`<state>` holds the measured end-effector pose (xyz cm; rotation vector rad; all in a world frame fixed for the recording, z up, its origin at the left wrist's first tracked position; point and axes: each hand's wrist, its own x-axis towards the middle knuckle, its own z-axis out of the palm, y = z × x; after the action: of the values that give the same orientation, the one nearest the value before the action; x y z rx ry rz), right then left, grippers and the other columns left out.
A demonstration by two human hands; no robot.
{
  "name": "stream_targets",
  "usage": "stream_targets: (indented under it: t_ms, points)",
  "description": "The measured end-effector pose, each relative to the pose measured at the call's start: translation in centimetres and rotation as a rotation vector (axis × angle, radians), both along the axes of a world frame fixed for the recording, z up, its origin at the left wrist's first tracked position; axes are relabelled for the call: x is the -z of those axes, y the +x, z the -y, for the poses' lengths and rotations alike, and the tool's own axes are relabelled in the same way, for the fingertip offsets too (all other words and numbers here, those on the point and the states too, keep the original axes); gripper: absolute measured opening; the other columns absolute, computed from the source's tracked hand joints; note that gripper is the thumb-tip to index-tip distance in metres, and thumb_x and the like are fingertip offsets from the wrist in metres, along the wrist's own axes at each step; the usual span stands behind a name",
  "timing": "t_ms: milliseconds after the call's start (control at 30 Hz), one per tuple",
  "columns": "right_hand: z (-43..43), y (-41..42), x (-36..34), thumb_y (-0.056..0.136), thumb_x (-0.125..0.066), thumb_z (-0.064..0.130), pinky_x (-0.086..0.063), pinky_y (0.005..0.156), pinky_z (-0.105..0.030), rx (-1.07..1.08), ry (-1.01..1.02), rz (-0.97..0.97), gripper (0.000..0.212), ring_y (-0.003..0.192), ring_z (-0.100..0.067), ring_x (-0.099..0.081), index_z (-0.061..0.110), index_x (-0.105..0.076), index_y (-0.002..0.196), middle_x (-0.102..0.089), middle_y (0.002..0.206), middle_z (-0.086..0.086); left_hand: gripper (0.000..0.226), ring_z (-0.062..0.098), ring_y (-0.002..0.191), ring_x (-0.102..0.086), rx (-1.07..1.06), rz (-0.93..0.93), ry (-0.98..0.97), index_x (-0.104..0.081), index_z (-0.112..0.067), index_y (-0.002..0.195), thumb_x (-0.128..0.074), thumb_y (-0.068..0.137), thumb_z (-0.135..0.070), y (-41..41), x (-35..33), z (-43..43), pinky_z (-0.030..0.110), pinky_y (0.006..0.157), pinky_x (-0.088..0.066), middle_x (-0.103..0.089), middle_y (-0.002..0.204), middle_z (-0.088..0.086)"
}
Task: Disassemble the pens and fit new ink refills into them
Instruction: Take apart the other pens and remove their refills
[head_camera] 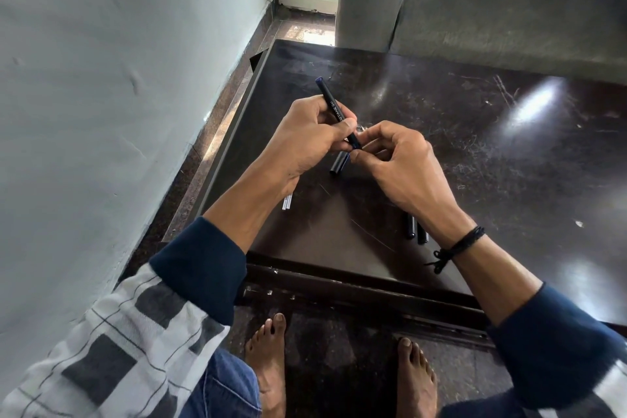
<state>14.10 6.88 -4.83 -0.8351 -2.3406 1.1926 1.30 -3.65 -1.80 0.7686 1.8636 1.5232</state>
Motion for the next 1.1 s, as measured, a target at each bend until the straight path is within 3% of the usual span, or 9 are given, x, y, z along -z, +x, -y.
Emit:
stream_targets:
  t_ms: [400,767,967,1100]
  points:
    - [0.12,-0.12,0.20,0.091,-0.074,0.029,-0.040,0.057,-0.007,0.007,0.007,0.007,0.006,0.066,0.002,-0.062,0.032,-0.069,0.094,-0.072,0.081,0.012,0.007,0.007,0.077,-0.073,-0.007,-0.003,0.005,-0.068,-0.001,0.101,-0.065,0.095,-0.001,0.03,0.07,-0.02,0.018,0.068,-0.057,-0.072,0.087,0.005]
    - [0.30,0.13,-0.45,0.086,-0.081,0.026,-0.052,0.069,-0.017,0.054,0.025,0.020,0.014,0.076,-0.004,-0.067,0.026,-0.071,0.096,-0.072,0.084,0.010,0.010,0.015,0.083,-0.075,-0.030,0.007,0.019,-0.067,0.002,0.105,-0.063,0.096,-0.001,-0.03,-0.02,-0.01,0.026,0.078,-0.061,-0.074,0.093,0.014]
    - [0.29,0.09,-0.56,0.090,-0.077,0.021,-0.046,0.064,-0.007,0.052,0.017,-0.001,0.008,0.079,-0.005,-0.067,0.025,-0.072,0.094,-0.071,0.083,0.014,0.012,0.016,0.084,-0.075,-0.034,0.014,0.014,-0.067,0.002,0.107,-0.063,0.096,-0.003,0.14,-0.18,0.02,0.022,0.075,-0.060,-0.074,0.096,0.014]
    - [0.28,0.10,-0.66,0.090,-0.078,0.023,-0.047,0.063,-0.011,0.042,0.014,-0.004,0.007,0.074,-0.003,-0.066,0.027,-0.073,0.094,-0.071,0.082,0.012,0.012,0.011,0.077,-0.074,-0.039,0.016,0.012,-0.066,0.003,0.107,-0.063,0.097,-0.002,0.23,-0.23,0.06,0.020,0.072,-0.059,-0.074,0.090,0.012]
